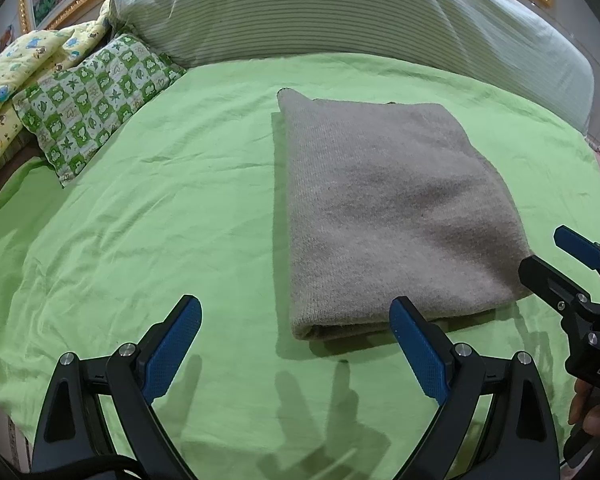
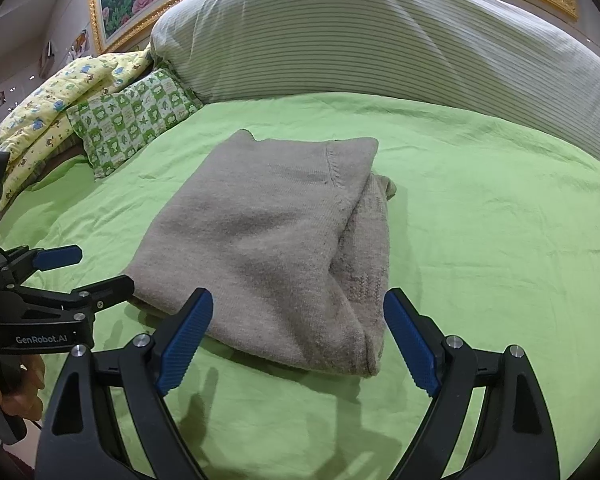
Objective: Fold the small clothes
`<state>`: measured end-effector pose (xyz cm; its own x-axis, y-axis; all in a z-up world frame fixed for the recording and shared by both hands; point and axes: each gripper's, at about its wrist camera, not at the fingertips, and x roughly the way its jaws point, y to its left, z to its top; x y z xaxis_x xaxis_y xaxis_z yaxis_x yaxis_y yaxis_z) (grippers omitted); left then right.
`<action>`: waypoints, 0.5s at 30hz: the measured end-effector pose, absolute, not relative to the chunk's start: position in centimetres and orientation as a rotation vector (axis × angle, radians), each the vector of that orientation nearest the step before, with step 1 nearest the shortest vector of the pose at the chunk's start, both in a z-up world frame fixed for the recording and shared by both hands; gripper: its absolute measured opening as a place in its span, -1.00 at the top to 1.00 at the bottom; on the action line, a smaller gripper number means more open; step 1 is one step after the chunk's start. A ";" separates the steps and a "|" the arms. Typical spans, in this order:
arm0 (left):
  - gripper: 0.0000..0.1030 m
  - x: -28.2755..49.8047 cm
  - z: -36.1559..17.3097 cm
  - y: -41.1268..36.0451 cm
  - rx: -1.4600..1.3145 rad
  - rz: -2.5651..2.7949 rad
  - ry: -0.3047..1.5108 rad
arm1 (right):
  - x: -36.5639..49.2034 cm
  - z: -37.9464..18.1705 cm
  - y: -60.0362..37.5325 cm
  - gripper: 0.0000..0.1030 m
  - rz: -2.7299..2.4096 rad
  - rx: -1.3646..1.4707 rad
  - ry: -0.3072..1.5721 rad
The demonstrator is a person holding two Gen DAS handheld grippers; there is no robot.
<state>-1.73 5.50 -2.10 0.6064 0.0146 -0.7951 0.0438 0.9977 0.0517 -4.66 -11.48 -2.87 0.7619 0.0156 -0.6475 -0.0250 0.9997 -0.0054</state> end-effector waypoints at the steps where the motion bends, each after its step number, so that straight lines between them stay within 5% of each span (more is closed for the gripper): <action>1: -0.85 -1.6 -2.1 5.5 0.069 -0.012 0.923 | -4.6 -2.8 -11.5 -0.70 0.022 -0.013 0.704; 15: -0.85 -1.4 -2.1 5.1 0.087 -0.008 0.922 | -4.1 -2.3 -12.4 -0.70 0.018 0.007 0.695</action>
<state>-1.44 5.14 -2.15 0.6044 0.0301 -0.7961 0.0446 0.9964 0.0716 -4.14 -12.40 -2.33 0.7682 0.0184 -0.6400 -0.0140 0.9998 0.0120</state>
